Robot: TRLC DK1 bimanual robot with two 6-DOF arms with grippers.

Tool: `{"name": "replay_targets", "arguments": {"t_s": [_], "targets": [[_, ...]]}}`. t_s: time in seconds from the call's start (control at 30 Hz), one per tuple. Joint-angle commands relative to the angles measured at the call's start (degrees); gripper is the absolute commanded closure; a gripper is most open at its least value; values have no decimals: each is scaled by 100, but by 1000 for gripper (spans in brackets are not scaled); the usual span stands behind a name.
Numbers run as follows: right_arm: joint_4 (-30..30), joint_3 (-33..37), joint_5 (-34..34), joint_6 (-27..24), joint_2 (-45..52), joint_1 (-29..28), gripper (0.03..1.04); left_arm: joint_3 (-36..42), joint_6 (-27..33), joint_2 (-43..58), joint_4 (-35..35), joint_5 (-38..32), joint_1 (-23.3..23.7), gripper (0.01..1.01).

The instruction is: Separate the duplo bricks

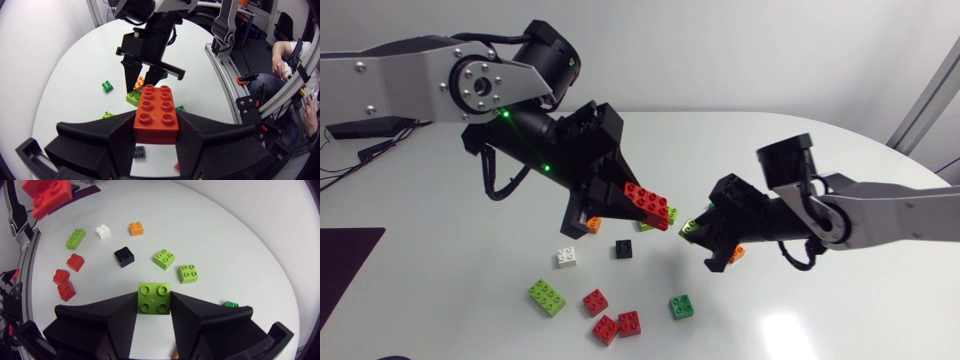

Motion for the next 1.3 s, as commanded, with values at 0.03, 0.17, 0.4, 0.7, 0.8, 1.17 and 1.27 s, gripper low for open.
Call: {"name": "replay_targets", "arguments": {"t_s": [0.03,0.17,0.4,0.7,0.8,1.17,1.27], "targets": [[120,515,174,-206,770,179,723,-209,79,-225,62,21,114,757],[14,955,314,-311,1376,320,723,-324,79,-296,150,30,211,757],[-328,1579,596,-514,2115,451,720,-464,105,-331,255,30,334,757],[-680,1878,833,-610,2405,522,316,-517,87,-331,325,39,308,757],[-698,1807,833,-610,2273,495,92,-517,87,-331,325,39,290,756],[-1480,709,-573,-566,-979,-32,70,-623,105,-331,325,39,264,756],[-1981,577,-1021,-558,-1603,30,70,-631,105,-322,325,39,193,756]]}}
